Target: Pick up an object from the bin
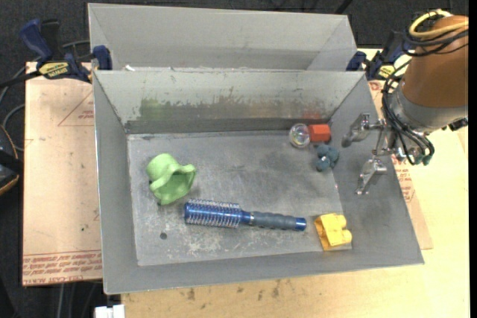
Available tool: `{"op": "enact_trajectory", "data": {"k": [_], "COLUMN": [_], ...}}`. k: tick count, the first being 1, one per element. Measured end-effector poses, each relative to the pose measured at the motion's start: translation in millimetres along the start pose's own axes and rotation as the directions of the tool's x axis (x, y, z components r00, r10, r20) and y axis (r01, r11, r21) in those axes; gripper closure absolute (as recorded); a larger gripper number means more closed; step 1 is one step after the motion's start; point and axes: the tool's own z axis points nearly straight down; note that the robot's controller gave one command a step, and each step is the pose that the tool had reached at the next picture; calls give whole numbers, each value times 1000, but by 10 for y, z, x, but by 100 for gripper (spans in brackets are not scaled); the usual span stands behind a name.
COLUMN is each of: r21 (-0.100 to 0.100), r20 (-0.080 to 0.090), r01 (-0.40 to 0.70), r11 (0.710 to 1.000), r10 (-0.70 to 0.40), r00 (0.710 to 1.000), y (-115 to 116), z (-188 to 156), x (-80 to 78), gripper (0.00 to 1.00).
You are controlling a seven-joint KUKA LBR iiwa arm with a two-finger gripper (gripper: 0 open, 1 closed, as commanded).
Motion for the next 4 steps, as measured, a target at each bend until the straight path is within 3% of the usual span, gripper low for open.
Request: {"op": "enact_trajectory", "data": {"k": [1,2,3,4], "r21": [-3,8,8,10], "r20": [-2,32,28,12], "r01": [190,162,165,548], "r11": [982,987,986,836], "r10": [-190,-162,-165,-548], "r00": [982,986,986,836], "y": [529,475,477,522], "z": [640,1015,1031,-319], "x": [913,856,880,674], "gripper": [0,0,100,100]}}
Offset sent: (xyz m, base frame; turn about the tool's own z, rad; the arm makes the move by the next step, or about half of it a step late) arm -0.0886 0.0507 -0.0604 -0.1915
